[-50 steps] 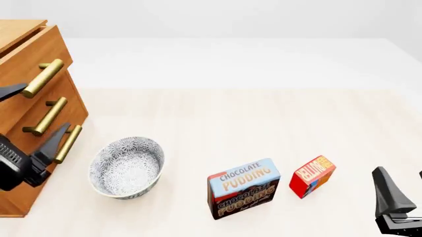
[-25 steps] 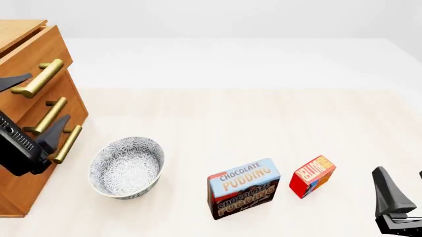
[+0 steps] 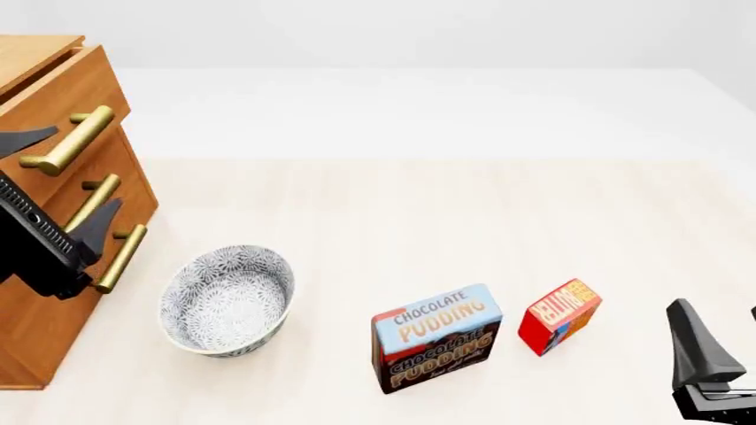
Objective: Put the butter at the back in the top drawer of the cabinet and close it.
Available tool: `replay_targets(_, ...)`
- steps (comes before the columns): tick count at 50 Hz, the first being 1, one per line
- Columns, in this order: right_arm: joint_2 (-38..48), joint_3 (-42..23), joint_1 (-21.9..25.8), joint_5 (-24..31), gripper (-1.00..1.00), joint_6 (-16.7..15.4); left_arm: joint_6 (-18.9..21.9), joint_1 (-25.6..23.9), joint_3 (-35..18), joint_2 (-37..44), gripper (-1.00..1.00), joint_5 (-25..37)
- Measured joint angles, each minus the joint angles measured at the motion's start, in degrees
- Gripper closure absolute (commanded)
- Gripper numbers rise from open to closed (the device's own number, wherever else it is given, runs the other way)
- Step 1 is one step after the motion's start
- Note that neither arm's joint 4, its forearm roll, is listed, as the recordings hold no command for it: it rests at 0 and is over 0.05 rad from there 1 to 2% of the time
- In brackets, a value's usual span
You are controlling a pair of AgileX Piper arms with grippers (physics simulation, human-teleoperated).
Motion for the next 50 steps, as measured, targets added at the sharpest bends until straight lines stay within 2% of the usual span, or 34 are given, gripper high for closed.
replay_targets(50, 0.0, 0.0, 0.0, 0.0, -1.0, 0.0, 1.0, 7.4, 1.1, 5.7, -1.0, -4.4)
